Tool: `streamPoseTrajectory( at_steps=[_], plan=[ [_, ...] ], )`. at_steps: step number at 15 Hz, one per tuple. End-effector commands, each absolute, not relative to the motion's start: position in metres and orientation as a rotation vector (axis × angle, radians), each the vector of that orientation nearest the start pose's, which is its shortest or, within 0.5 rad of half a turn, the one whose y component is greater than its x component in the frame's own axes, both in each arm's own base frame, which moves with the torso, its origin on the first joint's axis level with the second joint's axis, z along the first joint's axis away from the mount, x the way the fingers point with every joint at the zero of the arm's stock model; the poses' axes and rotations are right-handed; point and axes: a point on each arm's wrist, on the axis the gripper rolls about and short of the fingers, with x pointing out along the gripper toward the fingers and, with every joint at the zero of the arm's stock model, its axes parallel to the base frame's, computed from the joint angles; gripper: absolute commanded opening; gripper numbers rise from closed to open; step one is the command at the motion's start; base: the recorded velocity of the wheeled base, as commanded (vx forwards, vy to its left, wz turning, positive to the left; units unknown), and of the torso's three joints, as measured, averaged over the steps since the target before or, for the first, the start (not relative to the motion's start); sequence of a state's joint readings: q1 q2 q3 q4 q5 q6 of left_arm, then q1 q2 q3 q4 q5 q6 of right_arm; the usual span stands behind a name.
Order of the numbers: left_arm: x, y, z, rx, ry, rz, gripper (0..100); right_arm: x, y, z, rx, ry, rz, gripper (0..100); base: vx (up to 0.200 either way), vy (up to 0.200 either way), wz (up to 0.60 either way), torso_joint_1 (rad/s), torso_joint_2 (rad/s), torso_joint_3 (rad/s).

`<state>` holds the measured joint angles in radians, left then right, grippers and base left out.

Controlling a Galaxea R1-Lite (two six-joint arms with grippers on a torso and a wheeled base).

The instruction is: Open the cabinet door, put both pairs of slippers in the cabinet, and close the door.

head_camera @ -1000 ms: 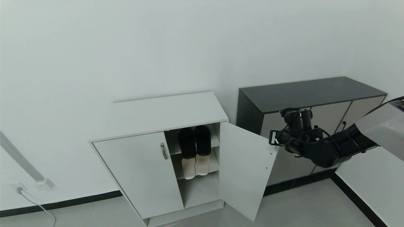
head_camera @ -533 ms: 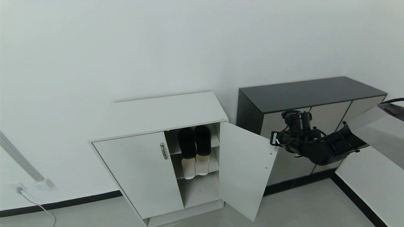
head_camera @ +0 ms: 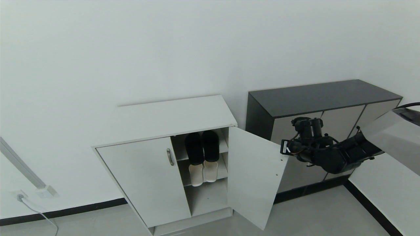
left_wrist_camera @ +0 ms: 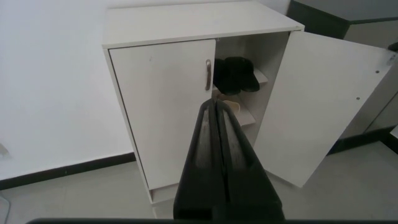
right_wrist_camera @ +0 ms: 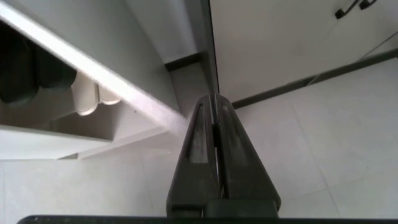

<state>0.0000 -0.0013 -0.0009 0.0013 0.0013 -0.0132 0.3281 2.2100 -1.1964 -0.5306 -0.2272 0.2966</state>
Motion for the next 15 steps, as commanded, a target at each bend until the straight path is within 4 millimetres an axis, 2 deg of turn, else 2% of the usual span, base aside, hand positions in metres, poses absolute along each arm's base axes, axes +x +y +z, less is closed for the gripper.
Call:
streamPoseTrajectory(
  at_steps=[1, 5, 9, 11, 15],
  plan=[
    [-0.023, 0.000, 0.075, -0.014, 0.002, 0.002, 0, 0.388, 0.146, 0.097, 0.154, 0.464, 0.075, 0, 0.000, 0.000, 0.00, 0.000, 0.00, 0.000],
    [-0.023, 0.000, 0.076, -0.014, 0.000, 0.002, 0, 0.340, 0.185, 0.115, 0.125, 0.467, 0.207, 0, 0.000, 0.000, 0.00, 0.000, 0.00, 0.000],
    [-0.023, 0.000, 0.076, -0.014, 0.000, 0.002, 0, 0.312, 0.200, 0.131, 0.130, 0.449, 0.281, 0, 0.000, 0.000, 0.00, 0.000, 0.00, 0.000],
    [-0.023, 0.000, 0.076, -0.014, 0.000, 0.002, 0, 0.314, 0.200, 0.125, 0.124, 0.466, 0.275, 0, 0.000, 0.000, 0.00, 0.000, 0.00, 0.000],
    [-0.023, 0.000, 0.075, -0.014, 0.002, 0.002, 0, 0.323, 0.206, 0.091, 0.087, 0.542, 0.258, 0, 0.000, 0.000, 0.00, 0.000, 0.00, 0.000]
  ],
)
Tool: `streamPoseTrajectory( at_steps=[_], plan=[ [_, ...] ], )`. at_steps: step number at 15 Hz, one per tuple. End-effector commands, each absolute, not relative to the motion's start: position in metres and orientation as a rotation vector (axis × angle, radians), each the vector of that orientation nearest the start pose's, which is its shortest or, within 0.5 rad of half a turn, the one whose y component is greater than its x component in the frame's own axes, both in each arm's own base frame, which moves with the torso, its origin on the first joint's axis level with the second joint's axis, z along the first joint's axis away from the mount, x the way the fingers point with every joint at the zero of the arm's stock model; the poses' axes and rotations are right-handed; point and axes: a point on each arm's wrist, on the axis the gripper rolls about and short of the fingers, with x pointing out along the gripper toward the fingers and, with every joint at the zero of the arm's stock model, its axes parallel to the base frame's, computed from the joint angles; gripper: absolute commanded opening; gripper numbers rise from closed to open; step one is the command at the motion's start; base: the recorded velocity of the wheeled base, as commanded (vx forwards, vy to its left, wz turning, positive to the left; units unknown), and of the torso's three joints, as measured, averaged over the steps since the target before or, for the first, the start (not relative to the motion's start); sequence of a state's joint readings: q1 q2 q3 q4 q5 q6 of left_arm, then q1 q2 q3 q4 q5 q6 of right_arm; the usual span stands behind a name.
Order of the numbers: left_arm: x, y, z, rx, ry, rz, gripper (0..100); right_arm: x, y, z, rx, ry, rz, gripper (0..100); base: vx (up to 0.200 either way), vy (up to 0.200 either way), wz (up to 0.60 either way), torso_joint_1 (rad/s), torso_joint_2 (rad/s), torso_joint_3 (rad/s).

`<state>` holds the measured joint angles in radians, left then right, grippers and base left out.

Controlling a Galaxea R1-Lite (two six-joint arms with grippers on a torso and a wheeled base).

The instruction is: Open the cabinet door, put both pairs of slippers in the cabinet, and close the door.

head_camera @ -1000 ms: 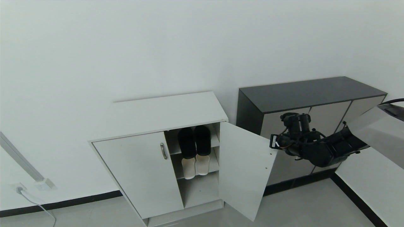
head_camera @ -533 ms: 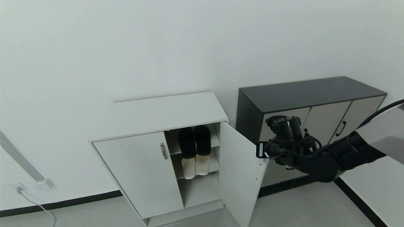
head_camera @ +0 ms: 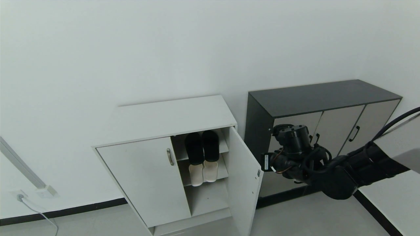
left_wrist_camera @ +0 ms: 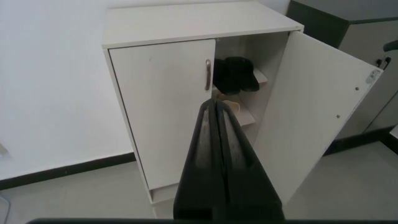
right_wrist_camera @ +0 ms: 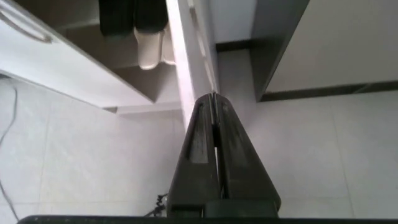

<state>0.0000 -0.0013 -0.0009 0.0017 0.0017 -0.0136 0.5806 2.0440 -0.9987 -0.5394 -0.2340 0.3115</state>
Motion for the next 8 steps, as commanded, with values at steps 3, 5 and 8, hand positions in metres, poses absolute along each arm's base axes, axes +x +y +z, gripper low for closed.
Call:
streamPoseTrajectory(
  at_steps=[3, 5, 8],
  plan=[
    [-0.023, 0.000, 0.076, -0.015, 0.000, 0.002, 0, 0.320, 0.222, 0.068, 0.060, 0.583, 0.286, 0, 0.000, 0.000, 0.00, 0.000, 0.00, 0.000],
    [-0.023, 0.000, 0.075, -0.014, 0.002, 0.002, 0, 0.308, 0.236, 0.067, 0.069, 0.593, 0.324, 0, 0.000, 0.000, 0.00, 0.000, 0.00, 0.000],
    [-0.023, 0.000, 0.075, -0.015, 0.002, 0.003, 0, 0.286, 0.250, 0.081, 0.091, 0.581, 0.382, 0, 0.000, 0.000, 0.00, 0.000, 0.00, 0.000]
  ],
)
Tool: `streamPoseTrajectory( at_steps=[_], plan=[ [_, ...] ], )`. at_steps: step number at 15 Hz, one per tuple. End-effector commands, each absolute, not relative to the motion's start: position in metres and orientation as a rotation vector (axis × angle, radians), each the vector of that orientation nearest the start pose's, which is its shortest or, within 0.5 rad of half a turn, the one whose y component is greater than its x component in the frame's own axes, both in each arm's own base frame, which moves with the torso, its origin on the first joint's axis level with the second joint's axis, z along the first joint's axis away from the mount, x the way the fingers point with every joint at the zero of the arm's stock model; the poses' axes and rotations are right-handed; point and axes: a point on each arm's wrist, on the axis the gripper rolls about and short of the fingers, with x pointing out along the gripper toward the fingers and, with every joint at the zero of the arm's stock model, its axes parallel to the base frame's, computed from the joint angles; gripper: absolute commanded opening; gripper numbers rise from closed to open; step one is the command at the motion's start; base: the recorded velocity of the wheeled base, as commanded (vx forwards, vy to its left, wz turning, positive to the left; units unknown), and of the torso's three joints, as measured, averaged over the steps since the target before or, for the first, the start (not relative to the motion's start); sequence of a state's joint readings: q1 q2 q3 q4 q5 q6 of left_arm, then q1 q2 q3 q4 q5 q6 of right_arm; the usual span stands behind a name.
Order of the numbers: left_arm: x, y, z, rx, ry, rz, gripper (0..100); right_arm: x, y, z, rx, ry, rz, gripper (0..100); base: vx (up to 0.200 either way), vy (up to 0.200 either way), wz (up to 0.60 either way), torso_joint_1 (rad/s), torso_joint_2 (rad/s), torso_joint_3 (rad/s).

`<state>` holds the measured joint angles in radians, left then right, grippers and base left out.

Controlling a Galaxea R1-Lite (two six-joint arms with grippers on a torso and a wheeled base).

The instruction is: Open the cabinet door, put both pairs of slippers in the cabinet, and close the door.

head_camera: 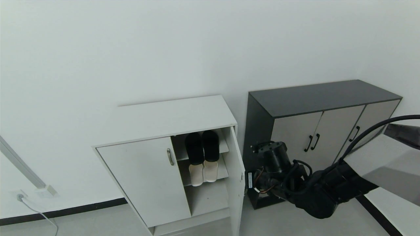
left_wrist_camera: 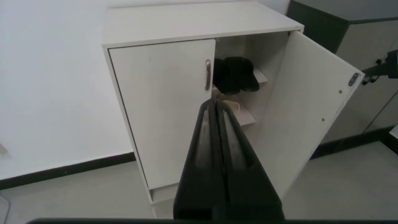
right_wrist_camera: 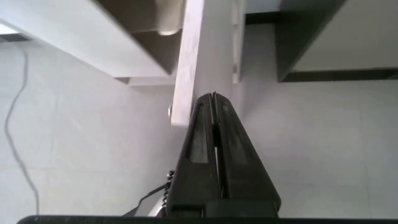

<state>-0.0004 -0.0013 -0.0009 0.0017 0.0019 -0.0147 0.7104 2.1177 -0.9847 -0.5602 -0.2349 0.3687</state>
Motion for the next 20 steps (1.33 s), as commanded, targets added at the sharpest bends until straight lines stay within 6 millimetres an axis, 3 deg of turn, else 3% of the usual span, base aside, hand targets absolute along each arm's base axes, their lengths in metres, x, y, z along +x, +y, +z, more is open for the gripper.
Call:
streamPoseTrajectory(
  at_steps=[1, 8, 10, 14, 20],
  plan=[
    [-0.023, 0.000, 0.075, -0.015, 0.002, 0.002, 0, 0.280, 0.252, 0.084, 0.091, 0.573, 0.396, 0, 0.000, 0.000, 0.00, 0.000, 0.00, 0.000],
    [-0.023, 0.000, 0.075, -0.017, 0.002, 0.003, 0, 0.258, 0.252, 0.103, 0.062, 0.518, 0.457, 0, 0.000, 0.000, 0.00, 0.000, 0.00, 0.000],
    [-0.023, 0.000, 0.075, -0.017, 0.002, 0.003, 0, 0.250, 0.252, 0.109, 0.061, 0.511, 0.473, 0, 0.000, 0.000, 0.60, 0.005, 0.00, 0.005],
    [-0.023, 0.000, 0.075, -0.017, 0.002, 0.003, 0, 0.249, 0.251, 0.106, 0.057, 0.521, 0.473, 0, 0.000, 0.000, 0.60, 0.000, 0.00, 0.004],
    [-0.023, 0.000, 0.075, -0.017, 0.002, 0.003, 0, 0.253, 0.247, 0.105, 0.048, 0.520, 0.459, 0, 0.000, 0.000, 0.00, 0.000, 0.00, 0.000]
  ],
)
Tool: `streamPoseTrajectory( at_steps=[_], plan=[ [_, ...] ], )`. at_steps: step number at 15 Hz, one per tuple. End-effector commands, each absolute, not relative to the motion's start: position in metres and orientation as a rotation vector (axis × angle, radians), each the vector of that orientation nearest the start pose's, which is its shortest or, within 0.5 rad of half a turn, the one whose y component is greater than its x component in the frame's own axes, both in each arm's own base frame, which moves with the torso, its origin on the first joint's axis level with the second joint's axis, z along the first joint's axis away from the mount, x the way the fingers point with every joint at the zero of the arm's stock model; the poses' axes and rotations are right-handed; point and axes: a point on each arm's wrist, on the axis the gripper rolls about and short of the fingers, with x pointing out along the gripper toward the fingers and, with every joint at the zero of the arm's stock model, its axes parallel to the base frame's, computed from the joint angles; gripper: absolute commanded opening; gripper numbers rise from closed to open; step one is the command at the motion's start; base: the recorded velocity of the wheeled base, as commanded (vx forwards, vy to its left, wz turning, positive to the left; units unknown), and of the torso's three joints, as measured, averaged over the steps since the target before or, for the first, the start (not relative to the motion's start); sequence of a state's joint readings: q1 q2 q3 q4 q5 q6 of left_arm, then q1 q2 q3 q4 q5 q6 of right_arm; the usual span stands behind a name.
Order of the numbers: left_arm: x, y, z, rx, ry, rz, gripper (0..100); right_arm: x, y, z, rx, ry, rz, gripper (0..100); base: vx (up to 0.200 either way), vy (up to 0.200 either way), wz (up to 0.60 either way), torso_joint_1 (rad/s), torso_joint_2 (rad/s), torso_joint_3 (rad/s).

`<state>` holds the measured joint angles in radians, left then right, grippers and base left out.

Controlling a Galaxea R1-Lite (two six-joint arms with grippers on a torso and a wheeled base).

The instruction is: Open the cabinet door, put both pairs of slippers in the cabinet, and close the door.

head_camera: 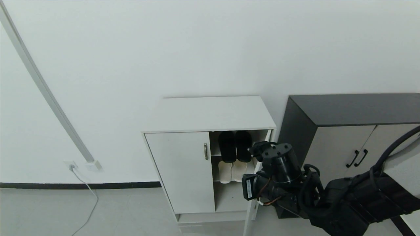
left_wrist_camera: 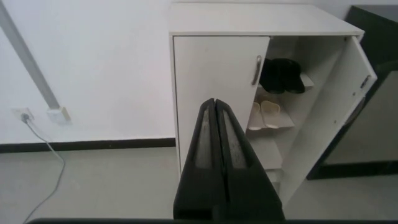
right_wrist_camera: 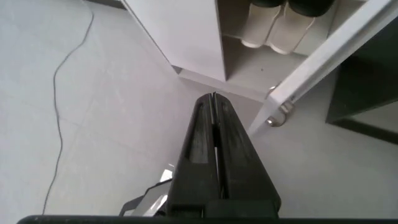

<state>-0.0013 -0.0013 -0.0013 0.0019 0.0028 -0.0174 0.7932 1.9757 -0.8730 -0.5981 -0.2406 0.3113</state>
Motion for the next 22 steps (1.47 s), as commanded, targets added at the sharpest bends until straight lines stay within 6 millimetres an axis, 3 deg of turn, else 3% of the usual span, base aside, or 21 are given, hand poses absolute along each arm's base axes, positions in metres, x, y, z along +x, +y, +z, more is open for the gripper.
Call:
streamPoseTrajectory(
  at_steps=[1, 6, 10, 17, 22],
  plan=[
    [-0.023, 0.000, 0.075, -0.017, 0.002, 0.002, 0, 0.254, 0.245, 0.105, 0.032, 0.516, 0.456, 0, 0.000, 0.000, 0.00, 0.000, 0.00, 0.000],
    [-0.023, 0.000, 0.075, -0.018, 0.002, 0.003, 0, 0.261, 0.229, 0.102, -0.078, 0.495, 0.346, 0, 0.000, 0.000, 0.00, 0.000, 0.00, 0.000],
    [-0.023, 0.000, 0.076, -0.017, 0.000, 0.003, 0, 0.270, 0.212, 0.092, -0.133, 0.577, 0.284, 0, 0.000, 0.000, 0.00, 0.000, 0.00, 0.000],
    [-0.023, 0.000, 0.075, -0.017, 0.002, 0.002, 0, 0.311, 0.242, 0.033, -0.113, 0.560, 0.278, 0, 0.000, 0.000, 0.00, 0.000, 0.00, 0.000],
    [-0.023, 0.000, 0.076, -0.017, 0.000, 0.003, 0, 0.320, 0.252, 0.047, 0.065, 0.365, 0.344, 0, 0.000, 0.000, 0.00, 0.000, 0.00, 0.000]
  ],
)
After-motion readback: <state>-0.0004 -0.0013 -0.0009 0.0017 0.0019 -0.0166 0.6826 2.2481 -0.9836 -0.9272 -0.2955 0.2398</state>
